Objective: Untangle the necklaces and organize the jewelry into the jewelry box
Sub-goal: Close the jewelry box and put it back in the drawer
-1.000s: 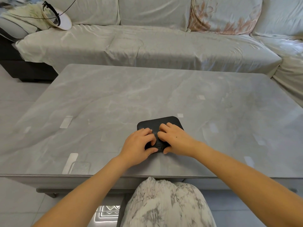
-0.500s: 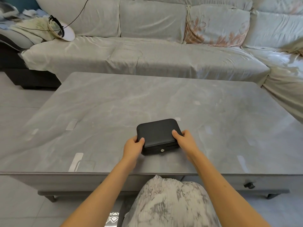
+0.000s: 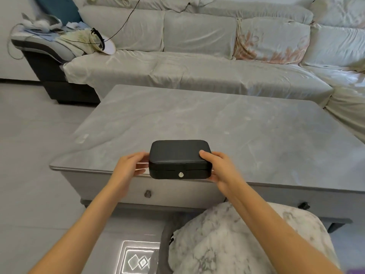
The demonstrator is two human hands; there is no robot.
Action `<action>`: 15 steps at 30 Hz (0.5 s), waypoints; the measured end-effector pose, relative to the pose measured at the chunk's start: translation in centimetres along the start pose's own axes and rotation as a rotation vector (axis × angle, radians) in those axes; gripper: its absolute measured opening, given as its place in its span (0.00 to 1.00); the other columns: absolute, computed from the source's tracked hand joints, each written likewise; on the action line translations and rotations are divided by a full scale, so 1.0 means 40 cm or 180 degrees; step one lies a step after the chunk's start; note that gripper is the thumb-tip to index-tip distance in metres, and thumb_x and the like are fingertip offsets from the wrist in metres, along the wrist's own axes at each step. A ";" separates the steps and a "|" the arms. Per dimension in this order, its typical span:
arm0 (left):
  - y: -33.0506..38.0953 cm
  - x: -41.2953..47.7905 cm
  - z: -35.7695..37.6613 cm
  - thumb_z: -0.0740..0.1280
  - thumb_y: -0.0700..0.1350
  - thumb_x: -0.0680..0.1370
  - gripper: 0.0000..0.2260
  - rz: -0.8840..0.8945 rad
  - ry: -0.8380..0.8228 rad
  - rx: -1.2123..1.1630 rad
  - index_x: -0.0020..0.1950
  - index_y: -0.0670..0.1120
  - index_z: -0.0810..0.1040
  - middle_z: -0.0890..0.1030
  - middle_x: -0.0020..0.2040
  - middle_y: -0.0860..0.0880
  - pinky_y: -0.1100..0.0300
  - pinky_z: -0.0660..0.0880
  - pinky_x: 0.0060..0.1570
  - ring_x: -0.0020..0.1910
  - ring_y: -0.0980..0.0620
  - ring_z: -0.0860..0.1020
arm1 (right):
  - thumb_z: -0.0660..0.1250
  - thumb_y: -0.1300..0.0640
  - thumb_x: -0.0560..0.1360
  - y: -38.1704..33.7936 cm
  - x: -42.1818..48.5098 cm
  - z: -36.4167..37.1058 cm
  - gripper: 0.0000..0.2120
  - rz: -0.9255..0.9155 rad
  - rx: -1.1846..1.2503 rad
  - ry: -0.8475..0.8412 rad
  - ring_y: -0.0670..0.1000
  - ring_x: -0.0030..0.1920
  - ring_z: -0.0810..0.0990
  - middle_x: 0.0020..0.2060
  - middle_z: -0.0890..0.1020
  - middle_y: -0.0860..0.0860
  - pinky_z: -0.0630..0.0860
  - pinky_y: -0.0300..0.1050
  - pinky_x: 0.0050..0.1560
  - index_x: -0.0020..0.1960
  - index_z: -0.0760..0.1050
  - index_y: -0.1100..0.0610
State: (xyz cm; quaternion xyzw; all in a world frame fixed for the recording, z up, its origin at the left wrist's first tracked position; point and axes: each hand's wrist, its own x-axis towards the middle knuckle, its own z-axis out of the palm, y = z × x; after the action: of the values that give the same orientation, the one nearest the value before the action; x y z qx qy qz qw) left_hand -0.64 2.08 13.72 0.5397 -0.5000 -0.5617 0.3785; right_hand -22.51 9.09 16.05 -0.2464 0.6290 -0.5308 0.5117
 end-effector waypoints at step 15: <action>-0.457 0.182 0.019 0.63 0.42 0.79 0.03 -0.1939 0.0473 -0.0827 0.49 0.43 0.71 0.70 0.40 0.45 0.50 0.71 0.51 0.37 0.50 0.69 | 0.71 0.59 0.72 0.279 0.005 -0.056 0.14 0.1173 -0.0043 0.0310 0.58 0.45 0.82 0.46 0.81 0.60 0.81 0.53 0.39 0.55 0.73 0.61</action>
State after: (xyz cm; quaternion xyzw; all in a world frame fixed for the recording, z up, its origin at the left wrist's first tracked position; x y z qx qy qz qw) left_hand -0.24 -0.93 -5.74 0.6510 -0.2110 -0.6672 0.2943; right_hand -22.00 13.34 5.52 -0.1045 0.6910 -0.4351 0.5676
